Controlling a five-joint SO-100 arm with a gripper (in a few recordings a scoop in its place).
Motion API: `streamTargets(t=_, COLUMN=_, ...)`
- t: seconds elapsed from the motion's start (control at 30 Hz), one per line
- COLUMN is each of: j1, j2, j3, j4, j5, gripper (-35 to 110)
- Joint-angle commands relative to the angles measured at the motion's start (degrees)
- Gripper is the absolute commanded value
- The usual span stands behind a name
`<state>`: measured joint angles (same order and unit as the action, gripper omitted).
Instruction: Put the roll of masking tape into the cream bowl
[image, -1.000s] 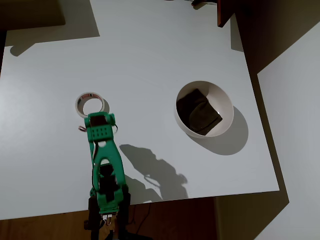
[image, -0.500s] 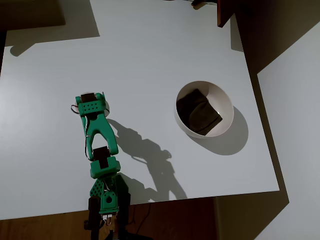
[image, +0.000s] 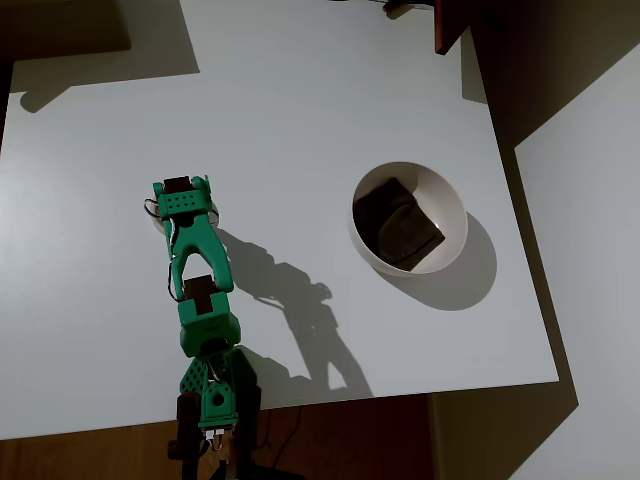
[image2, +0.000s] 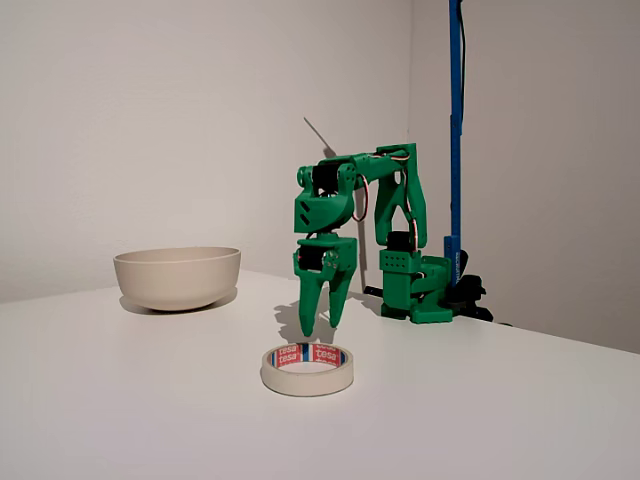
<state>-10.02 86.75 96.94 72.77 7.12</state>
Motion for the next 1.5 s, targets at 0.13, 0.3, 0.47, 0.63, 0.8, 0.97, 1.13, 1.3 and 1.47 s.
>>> streamTargets(t=0.13, j1=-0.53, j2=-1.76, j3=-3.25, j4=-1.41, j5=1.67, gripper=18)
streamTargets(t=0.3, j1=-1.32, j2=-5.89, j3=-3.08, j4=-2.9, j5=2.11, gripper=16)
streamTargets(t=0.47, j1=-1.93, j2=-9.4, j3=-2.99, j4=-4.39, j5=2.55, gripper=14)
streamTargets(t=0.63, j1=-3.08, j2=-10.46, j3=-2.99, j4=-5.45, j5=2.99, gripper=5)
streamTargets(t=0.8, j1=-3.43, j2=-10.2, j3=-2.99, j4=-6.5, j5=3.43, gripper=-8)
streamTargets(t=0.97, j1=-3.69, j2=-8.09, j3=-2.99, j4=-7.21, j5=3.69, gripper=-8)
streamTargets(t=1.13, j1=-3.43, j2=1.41, j3=-5.62, j4=-4.31, j5=4.13, gripper=-8)
streamTargets(t=1.3, j1=-1.32, j2=14.77, j3=-9.67, j4=2.9, j5=5.19, gripper=-8)
streamTargets(t=1.47, j1=2.02, j2=29.79, j3=-9.67, j4=8.26, j5=5.36, gripper=-8)
